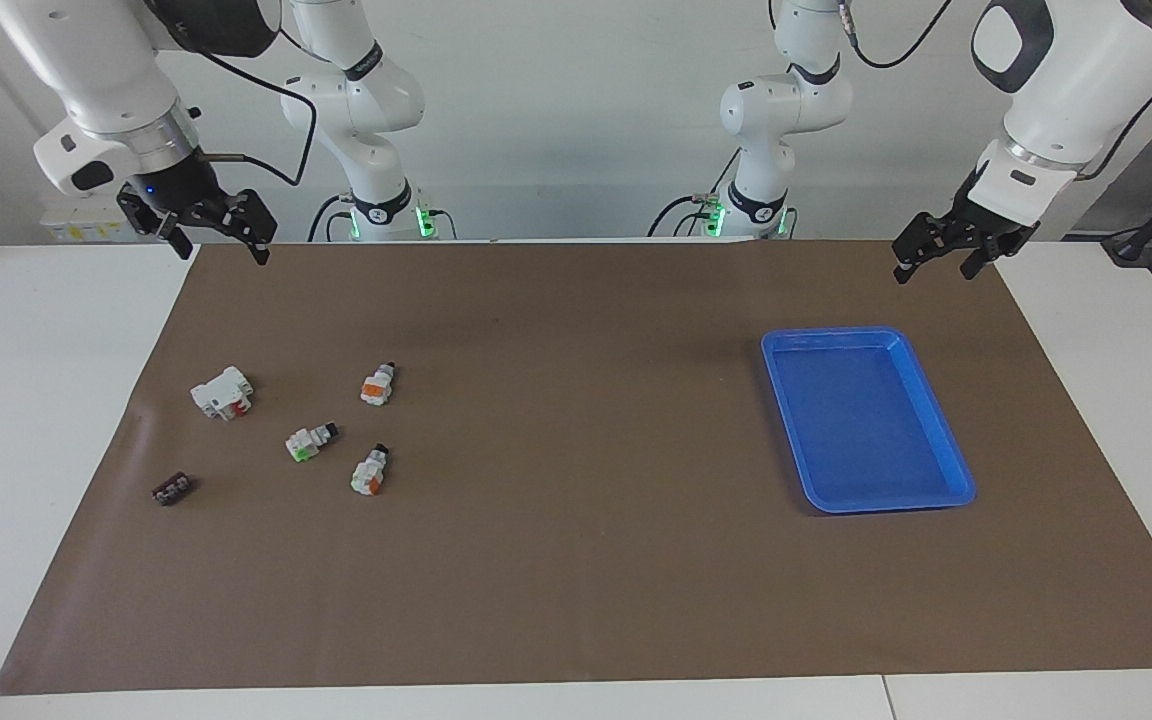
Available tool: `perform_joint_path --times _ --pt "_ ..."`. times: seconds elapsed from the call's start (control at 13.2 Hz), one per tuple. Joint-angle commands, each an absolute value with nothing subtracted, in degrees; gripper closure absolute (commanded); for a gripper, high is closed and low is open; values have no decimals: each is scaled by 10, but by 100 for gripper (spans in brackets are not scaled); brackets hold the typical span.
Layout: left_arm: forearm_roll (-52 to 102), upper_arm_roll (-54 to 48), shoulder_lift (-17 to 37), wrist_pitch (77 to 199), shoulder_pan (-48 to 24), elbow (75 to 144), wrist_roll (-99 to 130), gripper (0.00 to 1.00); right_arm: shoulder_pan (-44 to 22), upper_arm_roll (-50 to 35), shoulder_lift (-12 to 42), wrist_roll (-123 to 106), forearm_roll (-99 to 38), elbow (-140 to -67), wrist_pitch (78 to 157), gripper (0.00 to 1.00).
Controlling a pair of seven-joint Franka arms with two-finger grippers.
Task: Turn and place switch with both arms
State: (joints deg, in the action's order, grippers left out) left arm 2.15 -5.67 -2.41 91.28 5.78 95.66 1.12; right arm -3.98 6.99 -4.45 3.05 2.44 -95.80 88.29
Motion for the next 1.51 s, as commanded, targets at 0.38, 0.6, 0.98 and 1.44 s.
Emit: perform_joint_path --times 0.38,0.6,0.98,1.44 --pt "12 -60 -35 916 63 965 8 0 -56 69 -13 135 25 -1060 1099 0" --pt "12 -60 -35 916 63 965 8 0 -66 69 71 200 25 -1060 1186 0" --pt "12 -60 -35 916 63 965 8 0 -61 69 138 371 25 -1120 1294 0" --pt "12 -60 -34 916 63 965 8 0 -32 69 139 410 25 -1182 1332 0"
